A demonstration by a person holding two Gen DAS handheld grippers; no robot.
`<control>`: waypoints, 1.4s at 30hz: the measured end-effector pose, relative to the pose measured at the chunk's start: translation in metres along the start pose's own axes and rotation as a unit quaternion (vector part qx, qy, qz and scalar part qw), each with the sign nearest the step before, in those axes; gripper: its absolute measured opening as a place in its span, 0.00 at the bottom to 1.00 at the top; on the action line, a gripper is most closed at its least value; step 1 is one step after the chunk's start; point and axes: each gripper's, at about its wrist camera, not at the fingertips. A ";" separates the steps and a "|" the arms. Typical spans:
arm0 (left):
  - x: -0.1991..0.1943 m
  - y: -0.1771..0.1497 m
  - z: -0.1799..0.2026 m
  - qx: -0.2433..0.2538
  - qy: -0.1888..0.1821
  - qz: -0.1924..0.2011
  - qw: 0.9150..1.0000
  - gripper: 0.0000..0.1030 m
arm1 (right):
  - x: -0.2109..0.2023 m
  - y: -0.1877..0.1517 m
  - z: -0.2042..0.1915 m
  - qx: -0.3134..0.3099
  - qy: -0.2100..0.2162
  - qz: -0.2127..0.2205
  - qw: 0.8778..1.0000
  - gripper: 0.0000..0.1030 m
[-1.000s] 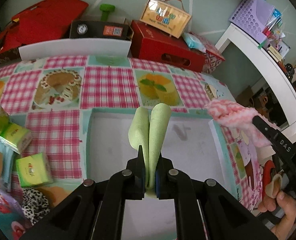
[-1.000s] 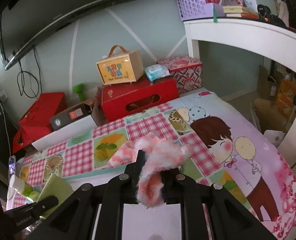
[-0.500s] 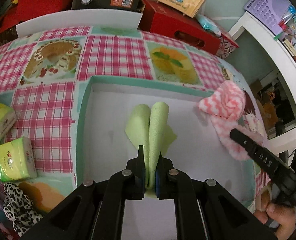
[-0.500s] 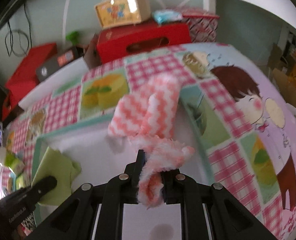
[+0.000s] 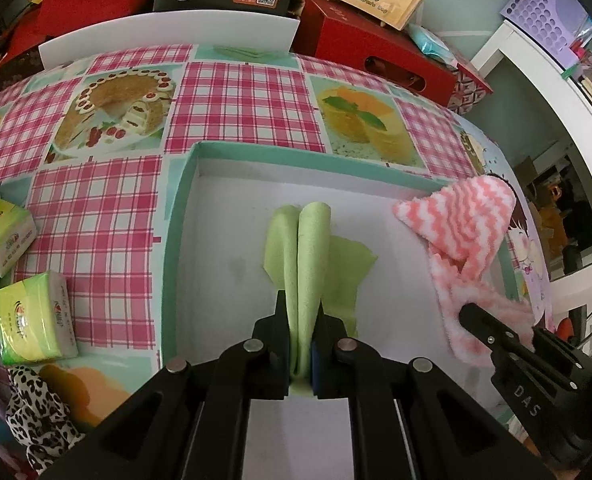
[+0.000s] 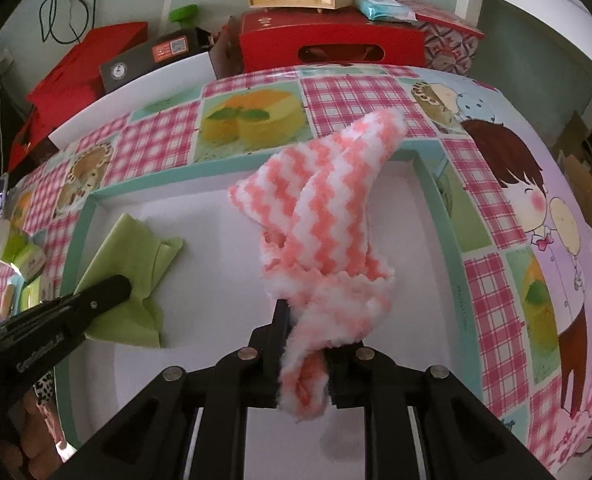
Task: Organize soft objects
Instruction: 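Open the left tool to drop the green cloth while the right tool releases the towel into the tray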
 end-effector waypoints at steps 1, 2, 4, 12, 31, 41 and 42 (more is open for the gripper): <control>0.000 0.000 0.001 0.001 0.001 0.000 1.000 0.07 | -0.002 0.001 0.000 -0.002 -0.001 0.001 1.000 0.18; 0.000 0.000 0.001 0.002 0.002 0.000 1.000 0.07 | -0.003 0.001 0.000 -0.003 -0.002 0.004 1.000 0.18; 0.000 0.001 0.002 0.003 0.004 -0.001 1.000 0.07 | -0.006 0.002 0.000 -0.004 -0.003 0.006 1.000 0.18; -0.005 0.000 0.004 0.001 0.015 -0.008 1.000 0.29 | -0.018 0.006 -0.003 -0.015 -0.006 0.024 1.000 0.57; -0.044 0.001 0.004 0.001 0.047 0.048 0.998 0.83 | -0.045 0.014 0.001 -0.012 -0.010 0.087 0.996 1.00; -0.050 0.002 -0.002 -0.014 0.048 0.062 0.997 0.96 | -0.046 0.014 -0.004 -0.026 -0.010 0.091 0.995 1.00; -0.051 0.002 -0.002 -0.015 0.046 0.064 0.997 0.96 | -0.047 0.014 -0.003 -0.025 -0.011 0.092 0.995 1.00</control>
Point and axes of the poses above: each gripper's, at about its wrist camera, not at the fingertips, and x roughly the way its jaws point, z to its right, y to its top, and after that the axes turned 2 degrees about -y, right-handed
